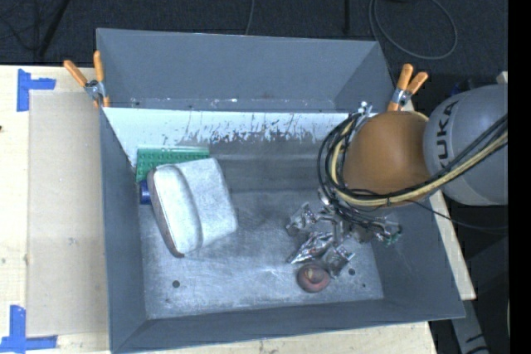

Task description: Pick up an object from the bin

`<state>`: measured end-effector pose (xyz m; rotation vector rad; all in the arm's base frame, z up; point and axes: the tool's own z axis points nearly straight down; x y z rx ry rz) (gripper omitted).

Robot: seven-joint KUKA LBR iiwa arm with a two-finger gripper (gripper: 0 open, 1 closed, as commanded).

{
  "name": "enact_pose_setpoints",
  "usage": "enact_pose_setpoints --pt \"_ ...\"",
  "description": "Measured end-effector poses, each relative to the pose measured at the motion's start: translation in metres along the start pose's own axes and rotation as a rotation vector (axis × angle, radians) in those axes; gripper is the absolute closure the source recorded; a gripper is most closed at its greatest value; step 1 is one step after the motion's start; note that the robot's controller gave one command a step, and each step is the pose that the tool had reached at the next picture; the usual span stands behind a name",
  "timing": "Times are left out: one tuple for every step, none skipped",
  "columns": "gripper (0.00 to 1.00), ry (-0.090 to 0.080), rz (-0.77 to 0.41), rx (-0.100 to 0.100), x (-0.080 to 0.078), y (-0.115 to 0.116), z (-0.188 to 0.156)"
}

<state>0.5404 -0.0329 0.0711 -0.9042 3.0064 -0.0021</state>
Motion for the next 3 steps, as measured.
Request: enact_pose_setpoints --pt "0.00 0.002 0.004 -0.002 0.000 -0.001 -0.001" --pt "1.00 -0.001 0.006 -0.001 -0.001 -0.002 -0.003" --pt "1.00 -0.005 0.010 0.002 -0.004 -0.002 -0.079"
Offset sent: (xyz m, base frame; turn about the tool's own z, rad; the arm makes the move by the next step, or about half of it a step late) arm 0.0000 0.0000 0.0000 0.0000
